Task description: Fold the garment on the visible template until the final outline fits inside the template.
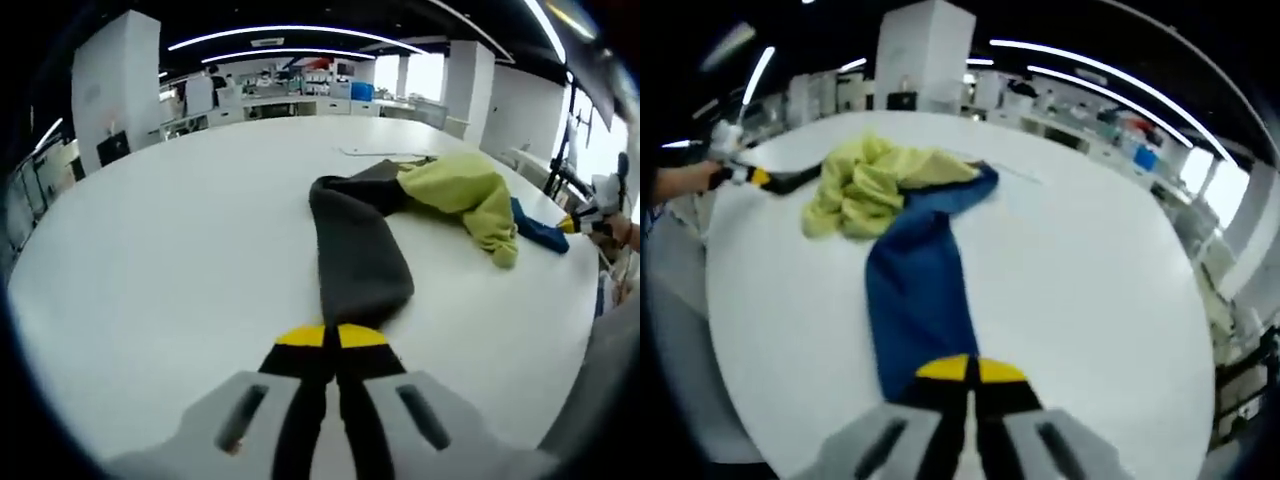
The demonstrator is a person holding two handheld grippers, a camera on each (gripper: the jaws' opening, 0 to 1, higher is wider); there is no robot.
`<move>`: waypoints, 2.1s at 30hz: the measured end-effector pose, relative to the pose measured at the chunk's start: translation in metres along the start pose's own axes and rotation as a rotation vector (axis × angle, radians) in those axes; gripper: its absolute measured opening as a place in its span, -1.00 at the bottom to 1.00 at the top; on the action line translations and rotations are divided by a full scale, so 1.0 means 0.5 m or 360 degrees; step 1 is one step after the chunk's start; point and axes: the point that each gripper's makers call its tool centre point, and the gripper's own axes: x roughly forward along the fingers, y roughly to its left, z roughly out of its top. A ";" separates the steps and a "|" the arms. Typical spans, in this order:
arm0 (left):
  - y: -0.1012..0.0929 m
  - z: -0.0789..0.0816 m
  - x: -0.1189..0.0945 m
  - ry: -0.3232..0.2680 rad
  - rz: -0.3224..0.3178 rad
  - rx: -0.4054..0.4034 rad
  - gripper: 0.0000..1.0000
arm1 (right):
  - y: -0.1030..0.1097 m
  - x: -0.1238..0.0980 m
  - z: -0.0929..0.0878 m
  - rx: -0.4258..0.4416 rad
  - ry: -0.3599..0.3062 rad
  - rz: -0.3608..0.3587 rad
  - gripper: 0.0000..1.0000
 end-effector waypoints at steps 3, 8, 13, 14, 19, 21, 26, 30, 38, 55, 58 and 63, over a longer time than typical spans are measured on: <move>0.012 -0.010 0.001 0.0020 0.0030 0.0013 -1.00 | 0.001 0.007 -0.012 0.0003 0.0029 0.0001 -1.00; 0.021 -0.016 -0.005 0.0037 0.0043 -0.0002 -1.00 | 0.001 0.005 -0.018 -0.0012 0.0059 -0.0005 -1.00; 0.016 -0.016 -0.007 0.0023 0.0036 0.0047 -0.85 | 0.023 -0.011 0.000 0.0001 0.0048 0.0062 -0.67; 0.012 -0.014 -0.009 0.0016 0.0037 0.0064 -0.80 | 0.030 -0.014 0.004 -0.0001 0.0039 0.0087 -0.62; 0.005 -0.001 -0.012 -0.0027 0.0022 0.0098 -0.59 | 0.083 -0.031 0.021 -0.0062 -0.0001 0.0183 -0.43; -0.005 0.007 -0.014 -0.0062 -0.0005 0.0106 -0.52 | 0.099 -0.030 0.021 -0.0071 -0.0005 0.0226 -0.43; -0.025 0.012 -0.015 -0.0103 -0.0062 0.0135 -0.35 | 0.139 -0.019 -0.001 -0.0096 0.0042 0.0317 -0.41; -0.050 0.015 -0.020 -0.0122 -0.0110 0.0174 -0.19 | 0.148 -0.012 -0.022 -0.0115 0.0098 0.0326 -0.43; -0.070 0.014 -0.030 -0.0153 -0.0174 0.0177 -0.06 | 0.138 -0.012 -0.037 -0.0169 0.0151 0.0274 -0.65; -0.083 0.012 -0.053 -0.0159 -0.0171 0.0188 -0.08 | 0.146 -0.014 -0.027 -0.0194 0.0167 0.0265 -1.00; -0.088 0.016 -0.055 -0.0177 -0.0156 0.0212 -0.05 | 0.139 -0.025 -0.008 -0.0190 0.0150 0.0260 -1.00; -0.088 0.015 -0.055 -0.0173 -0.0173 0.0266 0.07 | 0.108 -0.056 0.044 -0.0149 0.0038 0.0237 -1.00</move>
